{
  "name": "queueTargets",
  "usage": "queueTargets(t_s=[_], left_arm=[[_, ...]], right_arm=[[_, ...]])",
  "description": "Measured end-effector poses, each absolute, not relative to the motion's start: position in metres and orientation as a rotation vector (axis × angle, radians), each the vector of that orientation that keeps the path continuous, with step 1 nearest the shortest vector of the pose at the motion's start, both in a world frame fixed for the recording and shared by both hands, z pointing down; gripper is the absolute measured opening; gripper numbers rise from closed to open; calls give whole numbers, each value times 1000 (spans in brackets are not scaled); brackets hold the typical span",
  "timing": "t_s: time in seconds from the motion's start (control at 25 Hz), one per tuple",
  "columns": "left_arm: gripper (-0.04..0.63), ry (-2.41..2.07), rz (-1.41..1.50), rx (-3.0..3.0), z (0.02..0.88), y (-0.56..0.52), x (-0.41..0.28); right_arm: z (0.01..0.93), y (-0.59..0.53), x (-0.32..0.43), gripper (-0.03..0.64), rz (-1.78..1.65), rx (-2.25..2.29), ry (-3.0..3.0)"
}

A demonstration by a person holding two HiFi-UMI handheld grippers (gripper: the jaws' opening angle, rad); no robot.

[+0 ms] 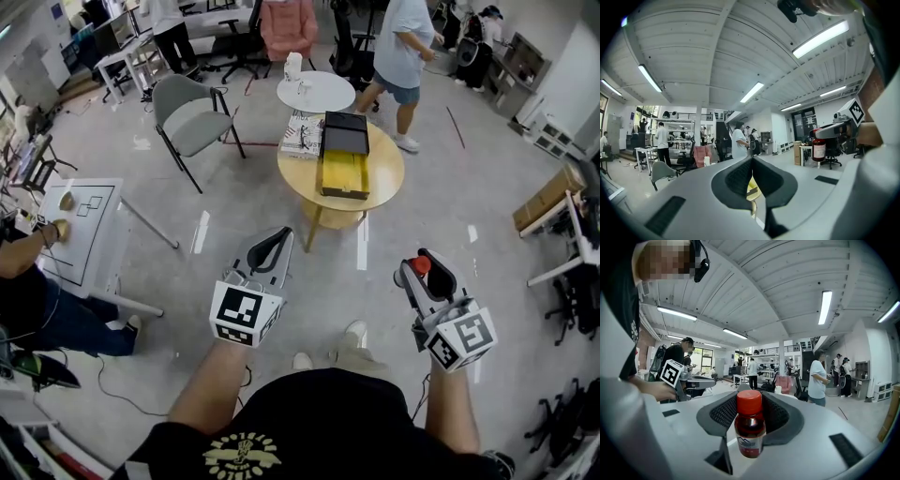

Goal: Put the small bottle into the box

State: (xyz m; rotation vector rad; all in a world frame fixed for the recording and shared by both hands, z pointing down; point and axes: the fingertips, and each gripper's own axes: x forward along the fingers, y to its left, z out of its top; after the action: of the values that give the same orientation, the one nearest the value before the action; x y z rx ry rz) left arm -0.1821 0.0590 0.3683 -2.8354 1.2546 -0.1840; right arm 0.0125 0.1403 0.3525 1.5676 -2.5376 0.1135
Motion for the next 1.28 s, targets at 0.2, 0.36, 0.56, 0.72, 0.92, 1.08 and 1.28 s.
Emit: queueTargets(t_s=[0.2,0.36,0.56,0.72,0.92,1.08,1.28], left_arm=[[17,1226,-240,-2845,374,48,-174],[17,1247,-232,-2820,370,36,-171],[17,1268,-211,-2810,367,15,-161],[17,1274,-219,-2804,368,-2,-150],[17,1258,-230,-2807,367,-24,-132],[17,1257,-220,-2811,371,-42,-117],[17,1257,-204,-2840,384,-63,-105]], right_arm=[[360,122,15,166,142,1548,-2553],[356,107,20,166,117,1535,-2576],[358,88,34,167,134,1539,-2584],[360,68,49,166,131,1534,-2589],[358,48,68,167,124,1544,-2590],[363,30,85,167,139,1556,-2569],[372,13,96,167,156,1556,-2540]])
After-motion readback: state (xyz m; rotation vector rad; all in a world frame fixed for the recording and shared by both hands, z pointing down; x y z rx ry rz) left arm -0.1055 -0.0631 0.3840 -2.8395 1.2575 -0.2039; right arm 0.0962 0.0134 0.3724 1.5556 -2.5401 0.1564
